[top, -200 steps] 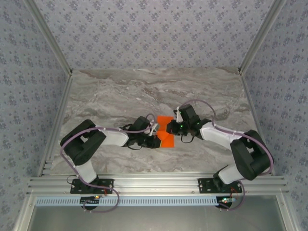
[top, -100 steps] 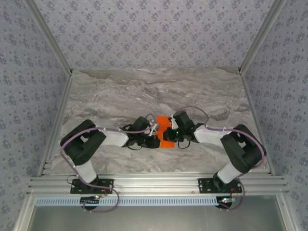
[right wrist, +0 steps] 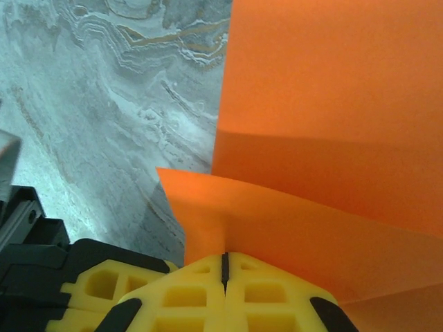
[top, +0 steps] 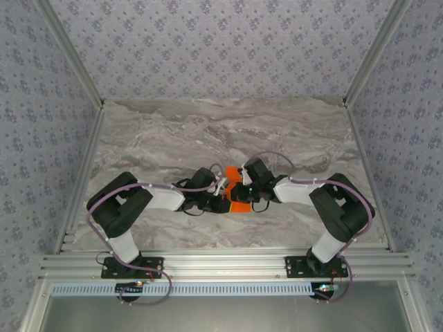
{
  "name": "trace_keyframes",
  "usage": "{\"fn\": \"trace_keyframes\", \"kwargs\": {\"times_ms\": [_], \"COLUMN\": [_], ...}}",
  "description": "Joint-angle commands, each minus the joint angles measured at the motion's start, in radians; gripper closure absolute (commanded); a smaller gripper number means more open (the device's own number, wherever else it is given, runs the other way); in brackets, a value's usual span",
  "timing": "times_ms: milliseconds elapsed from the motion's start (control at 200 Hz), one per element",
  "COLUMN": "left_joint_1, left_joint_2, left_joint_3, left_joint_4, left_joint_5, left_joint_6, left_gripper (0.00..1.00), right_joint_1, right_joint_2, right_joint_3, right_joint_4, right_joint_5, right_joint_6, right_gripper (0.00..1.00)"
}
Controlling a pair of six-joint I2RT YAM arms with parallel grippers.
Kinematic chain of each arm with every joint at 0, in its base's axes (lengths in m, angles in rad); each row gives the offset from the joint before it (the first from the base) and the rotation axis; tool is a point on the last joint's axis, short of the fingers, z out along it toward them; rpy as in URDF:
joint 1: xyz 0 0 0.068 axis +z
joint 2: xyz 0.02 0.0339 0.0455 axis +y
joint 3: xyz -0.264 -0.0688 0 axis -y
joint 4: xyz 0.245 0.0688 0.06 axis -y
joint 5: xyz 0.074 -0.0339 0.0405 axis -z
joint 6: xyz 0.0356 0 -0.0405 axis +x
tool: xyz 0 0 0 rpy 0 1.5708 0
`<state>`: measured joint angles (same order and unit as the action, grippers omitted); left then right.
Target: Fold a paper plane with a square sheet of paper (fold left side to right side)
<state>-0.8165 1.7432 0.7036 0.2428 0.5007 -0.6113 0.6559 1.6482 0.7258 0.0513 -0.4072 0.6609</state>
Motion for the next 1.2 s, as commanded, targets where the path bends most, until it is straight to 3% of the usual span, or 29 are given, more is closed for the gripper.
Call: {"fn": "trace_keyframes", "kwargs": {"times_ms": [0,335,1199], "left_joint_1": [-0.009,-0.006,-0.003], "left_joint_2": [0.021,0.025,0.062], "left_joint_3": [-0.02,-0.035,-0.067], "left_joint_4": [-0.087,-0.094,-0.038], "left_joint_5": [-0.036,-0.034,-0.018], "left_joint_6": [0.024,0.018,0.003], "left_gripper": [0.96,0.97,0.97], "right_joint_1": [0.01,-0.007,-0.286], "right_joint_2": [0.024,0.014,0.053], "right_joint_3": [0.024,0.011,0.011], "right_joint_4": [-0.036,-0.126,-0.151], "right_joint_5": [0.018,0.09,0.043], "right_joint_6": [-0.017,-0.076,-0.229], "right_gripper": [0.95,0.95,0.95]}}
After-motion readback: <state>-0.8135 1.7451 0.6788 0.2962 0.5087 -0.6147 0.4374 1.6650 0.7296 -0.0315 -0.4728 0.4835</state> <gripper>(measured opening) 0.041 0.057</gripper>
